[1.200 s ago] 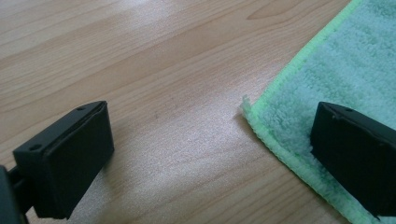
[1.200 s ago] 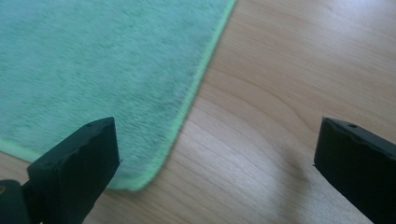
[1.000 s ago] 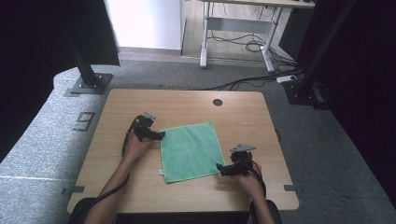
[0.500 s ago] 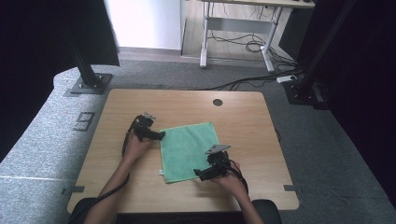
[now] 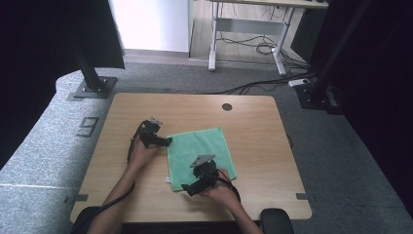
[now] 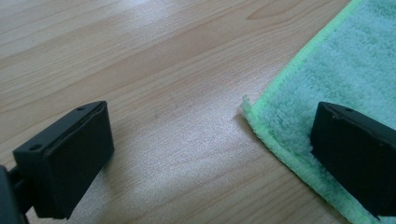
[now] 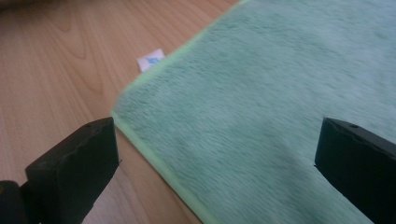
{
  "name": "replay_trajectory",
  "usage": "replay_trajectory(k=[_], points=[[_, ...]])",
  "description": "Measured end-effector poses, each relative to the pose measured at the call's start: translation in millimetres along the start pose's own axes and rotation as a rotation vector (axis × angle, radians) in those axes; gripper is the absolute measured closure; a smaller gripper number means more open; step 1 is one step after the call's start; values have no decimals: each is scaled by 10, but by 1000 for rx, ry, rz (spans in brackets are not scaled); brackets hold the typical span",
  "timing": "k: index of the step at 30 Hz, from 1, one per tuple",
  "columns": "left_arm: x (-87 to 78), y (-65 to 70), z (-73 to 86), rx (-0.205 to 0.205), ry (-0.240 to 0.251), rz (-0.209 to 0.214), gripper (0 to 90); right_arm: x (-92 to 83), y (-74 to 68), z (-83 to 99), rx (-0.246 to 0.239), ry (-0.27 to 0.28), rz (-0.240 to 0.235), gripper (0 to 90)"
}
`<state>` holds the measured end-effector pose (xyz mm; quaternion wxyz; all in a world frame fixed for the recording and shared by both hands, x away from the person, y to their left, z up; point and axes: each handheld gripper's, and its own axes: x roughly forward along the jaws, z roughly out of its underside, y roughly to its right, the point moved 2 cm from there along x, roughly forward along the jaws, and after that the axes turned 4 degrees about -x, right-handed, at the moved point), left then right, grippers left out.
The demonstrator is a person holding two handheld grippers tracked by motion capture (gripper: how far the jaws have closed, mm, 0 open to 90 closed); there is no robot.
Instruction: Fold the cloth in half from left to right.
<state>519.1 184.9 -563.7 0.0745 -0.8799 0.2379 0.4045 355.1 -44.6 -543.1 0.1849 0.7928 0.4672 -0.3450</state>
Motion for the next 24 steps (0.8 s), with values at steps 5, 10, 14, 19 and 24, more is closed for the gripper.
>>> replay_trajectory(k=[5,10,14,19,24], points=[[-1,0,0,0,-1,0,0,95,-126,-68,-23,1,-25,41],[-1,0,0,-1,-1,0,0,156,-255,-162,-41,21,-42,146],[-1,0,0,0,-1,0,0,186,-382,-216,-89,3,-51,252],[-1,0,0,0,-1,0,0,217,-467,-243,-108,-16,-67,411],[-1,0,-1,0,-1,0,0,312,-506,-203,-139,-64,-53,594]])
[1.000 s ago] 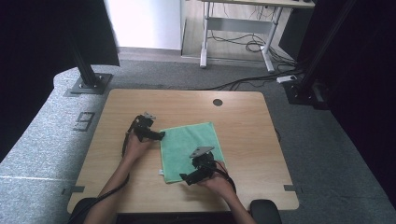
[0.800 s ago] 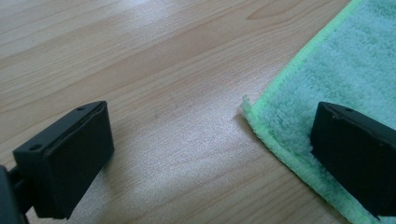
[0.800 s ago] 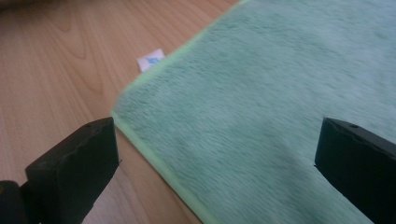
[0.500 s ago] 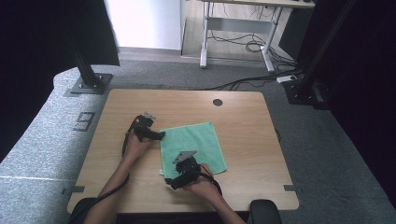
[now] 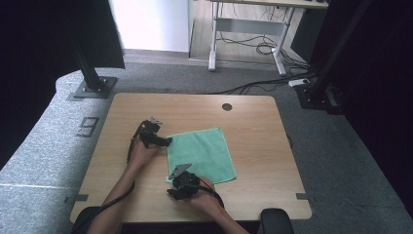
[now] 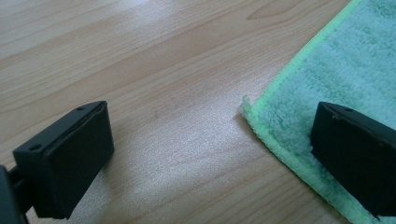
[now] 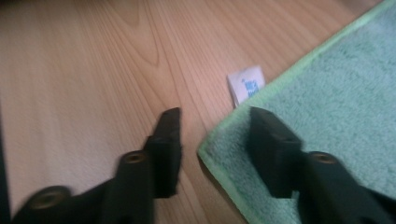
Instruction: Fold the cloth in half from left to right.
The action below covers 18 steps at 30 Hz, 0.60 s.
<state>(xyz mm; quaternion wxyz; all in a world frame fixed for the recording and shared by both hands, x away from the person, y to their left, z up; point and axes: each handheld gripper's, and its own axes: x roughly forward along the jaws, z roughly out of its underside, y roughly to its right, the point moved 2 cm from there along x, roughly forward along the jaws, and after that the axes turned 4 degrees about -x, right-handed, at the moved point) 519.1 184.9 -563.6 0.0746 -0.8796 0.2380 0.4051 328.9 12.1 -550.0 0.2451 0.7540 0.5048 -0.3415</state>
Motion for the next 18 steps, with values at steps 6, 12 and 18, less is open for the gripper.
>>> replay_trajectory(k=[6,12,18], points=[[13,-23,-18,-16,1,-12,0,-2,-2,10,-5,13,41,806],[-40,6,1,44,44,45,165,-7,26,25,10,18,38,850],[-80,113,8,73,53,133,660,-3,28,19,11,18,36,851]])
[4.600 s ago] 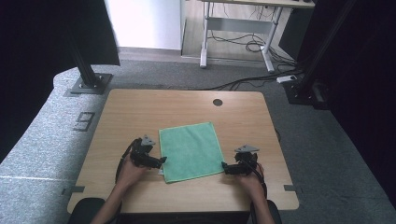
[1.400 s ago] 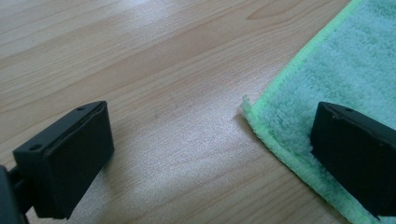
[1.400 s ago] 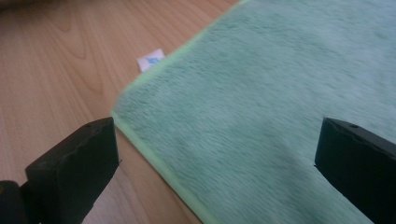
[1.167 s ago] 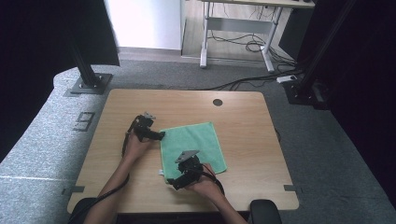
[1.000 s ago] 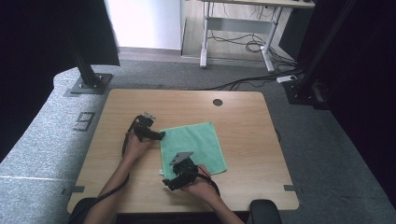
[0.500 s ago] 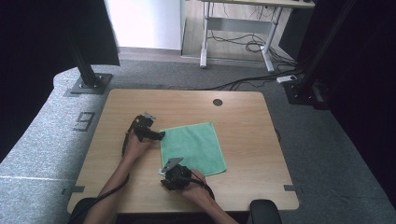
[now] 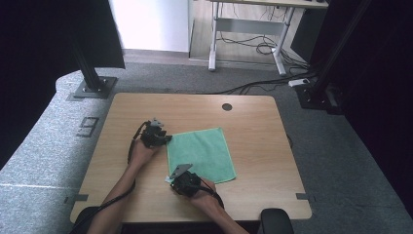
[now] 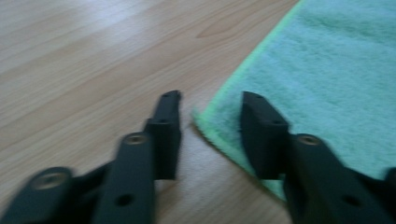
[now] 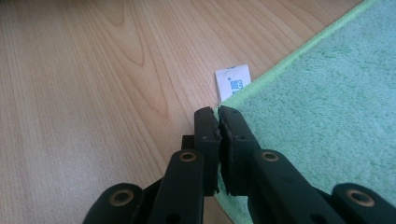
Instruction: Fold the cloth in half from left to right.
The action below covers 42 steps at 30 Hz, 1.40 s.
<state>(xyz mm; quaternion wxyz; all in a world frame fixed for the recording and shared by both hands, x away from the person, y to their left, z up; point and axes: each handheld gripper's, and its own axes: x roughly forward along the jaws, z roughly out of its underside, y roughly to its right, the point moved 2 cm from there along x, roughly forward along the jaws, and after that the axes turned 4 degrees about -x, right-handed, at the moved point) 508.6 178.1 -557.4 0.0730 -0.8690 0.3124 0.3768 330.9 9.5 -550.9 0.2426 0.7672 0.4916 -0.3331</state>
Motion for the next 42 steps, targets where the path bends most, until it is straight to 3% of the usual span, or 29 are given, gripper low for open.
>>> replay_trajectory(k=[3,4,5,10,14,23,29,33,34,42], points=[[-6,1,-4,-12,-10,21,805,7,4,-5,13,4,-5,853],[-12,-21,-4,-33,-18,47,836,19,7,-18,11,4,-10,854],[-12,-21,-4,-33,-18,47,847,19,7,-18,11,4,-10,854],[-56,-51,-23,-40,-47,29,859,60,-24,-60,-7,13,-13,858],[-85,-40,-45,-51,-43,24,860,46,-28,-63,-12,19,-13,861],[-166,34,-174,-49,-15,16,856,-256,96,-50,27,94,1,861],[-184,167,-321,-20,32,27,859,-442,222,52,68,122,37,863],[-132,272,-412,18,47,29,861,-501,258,100,76,128,49,862],[-105,323,-455,48,69,33,861,-541,282,135,80,130,58,863],[54,481,-582,100,73,25,866,-708,436,325,122,135,106,862]])
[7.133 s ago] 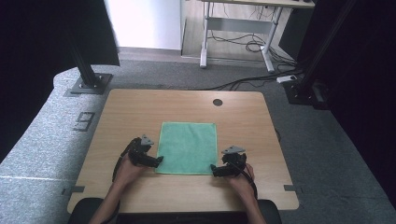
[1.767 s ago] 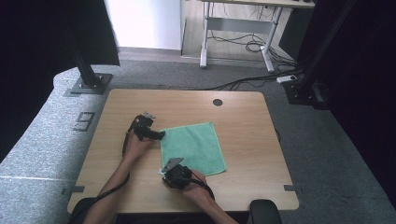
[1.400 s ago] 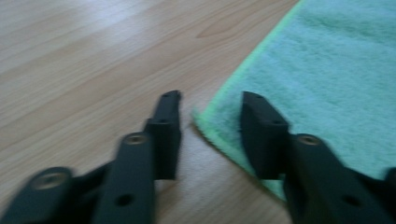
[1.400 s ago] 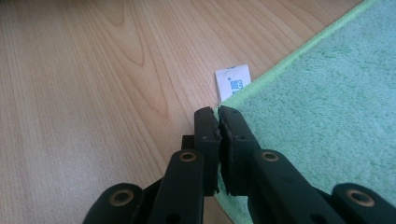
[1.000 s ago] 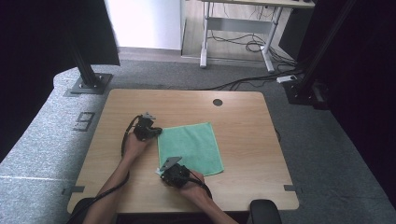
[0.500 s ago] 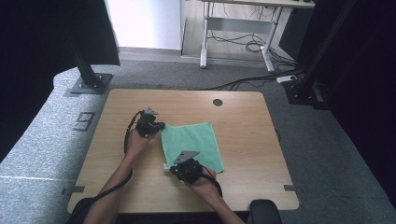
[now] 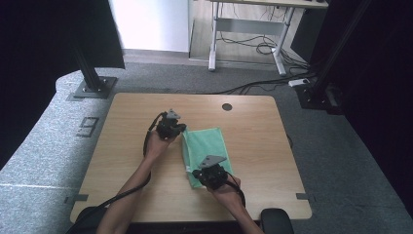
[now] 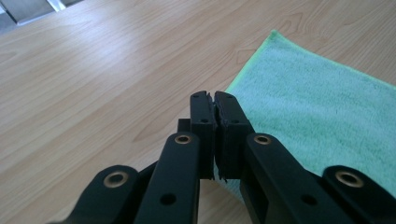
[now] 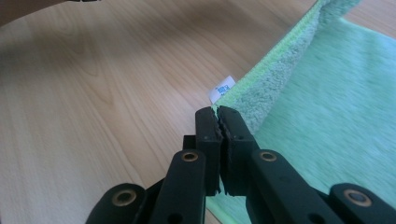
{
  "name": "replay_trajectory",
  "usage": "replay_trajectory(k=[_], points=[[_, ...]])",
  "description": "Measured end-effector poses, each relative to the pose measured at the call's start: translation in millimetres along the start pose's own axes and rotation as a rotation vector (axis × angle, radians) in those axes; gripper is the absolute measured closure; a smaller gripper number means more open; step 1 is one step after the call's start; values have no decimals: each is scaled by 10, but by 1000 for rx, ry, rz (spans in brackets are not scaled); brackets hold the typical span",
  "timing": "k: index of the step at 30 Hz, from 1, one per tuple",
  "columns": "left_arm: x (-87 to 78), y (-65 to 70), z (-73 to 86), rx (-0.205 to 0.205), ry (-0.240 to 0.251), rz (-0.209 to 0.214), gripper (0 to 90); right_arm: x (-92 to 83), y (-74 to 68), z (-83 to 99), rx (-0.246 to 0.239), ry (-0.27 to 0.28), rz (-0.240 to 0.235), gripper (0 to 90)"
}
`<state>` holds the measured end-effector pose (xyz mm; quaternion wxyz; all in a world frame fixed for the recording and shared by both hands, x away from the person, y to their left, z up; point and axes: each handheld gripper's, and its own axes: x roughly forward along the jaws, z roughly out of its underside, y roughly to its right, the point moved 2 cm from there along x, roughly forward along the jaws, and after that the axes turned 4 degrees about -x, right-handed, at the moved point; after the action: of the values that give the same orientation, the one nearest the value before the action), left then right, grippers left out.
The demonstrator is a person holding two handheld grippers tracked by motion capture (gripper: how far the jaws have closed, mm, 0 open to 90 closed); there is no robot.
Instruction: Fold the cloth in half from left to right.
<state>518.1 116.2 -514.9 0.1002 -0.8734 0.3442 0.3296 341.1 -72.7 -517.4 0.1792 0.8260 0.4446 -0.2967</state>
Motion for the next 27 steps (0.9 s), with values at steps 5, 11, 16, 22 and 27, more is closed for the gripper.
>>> replay_trajectory(k=[5,11,16,22,27], points=[[112,62,-73,4,-2,2,867,-94,92,75,16,0,27,862],[236,170,-162,28,-14,11,868,-242,245,218,53,-1,69,863],[340,268,-260,41,-19,24,868,-322,311,281,64,-2,85,863],[453,392,-361,61,-26,33,867,-408,358,331,75,6,93,863],[523,463,-412,63,-28,37,865,-461,392,387,89,5,101,863]])
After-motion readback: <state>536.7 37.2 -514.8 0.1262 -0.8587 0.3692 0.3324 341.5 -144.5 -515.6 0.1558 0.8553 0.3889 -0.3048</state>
